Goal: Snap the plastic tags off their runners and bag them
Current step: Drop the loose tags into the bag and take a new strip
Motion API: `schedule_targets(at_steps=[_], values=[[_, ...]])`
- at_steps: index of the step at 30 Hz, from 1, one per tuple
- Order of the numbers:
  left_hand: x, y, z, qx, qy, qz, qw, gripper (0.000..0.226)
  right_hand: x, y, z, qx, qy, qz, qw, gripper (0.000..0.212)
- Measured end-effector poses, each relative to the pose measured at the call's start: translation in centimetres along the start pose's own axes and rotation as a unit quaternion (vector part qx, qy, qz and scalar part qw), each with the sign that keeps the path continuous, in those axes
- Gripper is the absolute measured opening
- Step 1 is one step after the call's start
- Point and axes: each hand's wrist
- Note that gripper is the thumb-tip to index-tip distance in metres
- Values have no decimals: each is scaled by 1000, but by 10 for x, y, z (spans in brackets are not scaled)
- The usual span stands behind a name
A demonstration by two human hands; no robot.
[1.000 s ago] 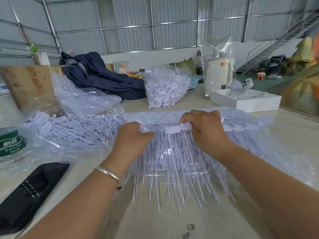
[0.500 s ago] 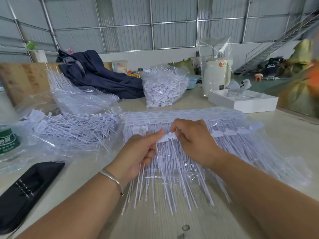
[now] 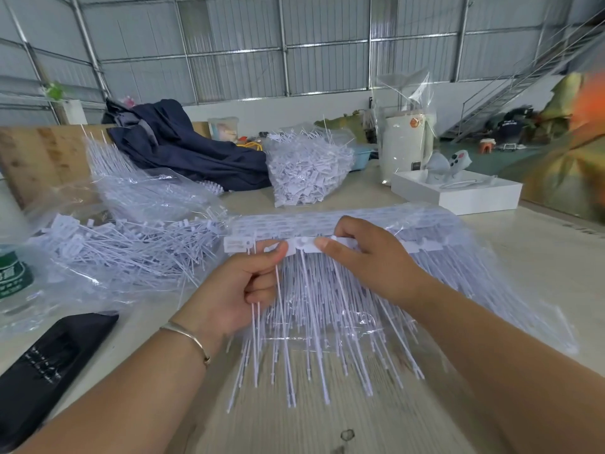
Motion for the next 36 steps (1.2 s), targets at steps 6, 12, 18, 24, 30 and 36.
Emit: schedule_targets(at_steps=[6, 12, 18, 24, 30, 36], values=[[2, 0, -1, 67, -76, 27, 994, 41, 5, -4, 1, -143, -31, 32, 989, 41], [1, -9, -11, 84, -116, 68, 987, 35, 8, -8, -13, -69, -85, 96, 989, 41], [-3, -8, -11, 59, -66, 40, 995, 14, 3, 0, -10, 86, -13, 144, 986, 24], [-4, -3, 0, 44, -39, 14, 998, 15, 2, 4, 0, 50, 2, 84, 995, 26], [-9, -6, 4, -44, 32, 32, 998, 16, -1, 16, 0, -50, -5, -18, 999, 24], [-11, -9, 5, -92, 47, 23, 994, 16, -5, 18, 2, -84, 17, -36, 996, 29]])
Point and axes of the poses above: each hand's wrist, its own x-axis away from the middle knuckle, its own z-axis out of the back of the hand, y = z × x
